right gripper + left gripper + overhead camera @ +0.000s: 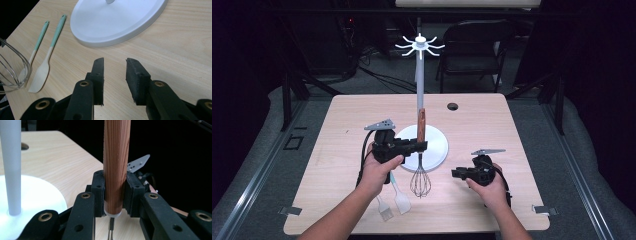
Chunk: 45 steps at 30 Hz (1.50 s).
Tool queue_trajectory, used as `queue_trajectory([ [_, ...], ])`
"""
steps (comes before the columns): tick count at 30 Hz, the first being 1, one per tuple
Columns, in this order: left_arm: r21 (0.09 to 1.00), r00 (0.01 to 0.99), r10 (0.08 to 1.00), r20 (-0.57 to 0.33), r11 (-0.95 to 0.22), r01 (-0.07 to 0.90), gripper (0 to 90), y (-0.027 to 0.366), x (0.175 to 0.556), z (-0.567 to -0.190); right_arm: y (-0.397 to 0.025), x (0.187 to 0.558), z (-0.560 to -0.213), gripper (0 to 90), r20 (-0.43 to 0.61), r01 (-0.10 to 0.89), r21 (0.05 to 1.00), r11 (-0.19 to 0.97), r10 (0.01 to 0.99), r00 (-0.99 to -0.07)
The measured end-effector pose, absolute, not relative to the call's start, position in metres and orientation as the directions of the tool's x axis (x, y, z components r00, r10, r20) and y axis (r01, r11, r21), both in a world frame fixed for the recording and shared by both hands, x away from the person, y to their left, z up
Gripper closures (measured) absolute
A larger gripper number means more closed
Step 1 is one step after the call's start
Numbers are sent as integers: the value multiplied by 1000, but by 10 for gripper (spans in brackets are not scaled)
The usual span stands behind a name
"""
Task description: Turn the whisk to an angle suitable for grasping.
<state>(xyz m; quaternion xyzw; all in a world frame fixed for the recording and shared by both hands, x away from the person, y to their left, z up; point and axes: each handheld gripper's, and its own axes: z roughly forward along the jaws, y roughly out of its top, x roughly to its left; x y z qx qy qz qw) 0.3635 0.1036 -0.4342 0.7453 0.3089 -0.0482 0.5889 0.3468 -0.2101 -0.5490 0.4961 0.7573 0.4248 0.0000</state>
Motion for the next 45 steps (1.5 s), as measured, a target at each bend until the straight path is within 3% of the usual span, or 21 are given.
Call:
queue_trajectory([
  [26, 926, 872, 387, -299, -104, 363, 731, 94, 393, -336, -213, 348, -552, 682, 434, 757, 639, 139, 748, -503],
  [45, 913, 861, 363, -356, -59, 403, 731, 101, 412, -328, -211, 348, -553, 681, 439, 759, 636, 138, 745, -503],
])
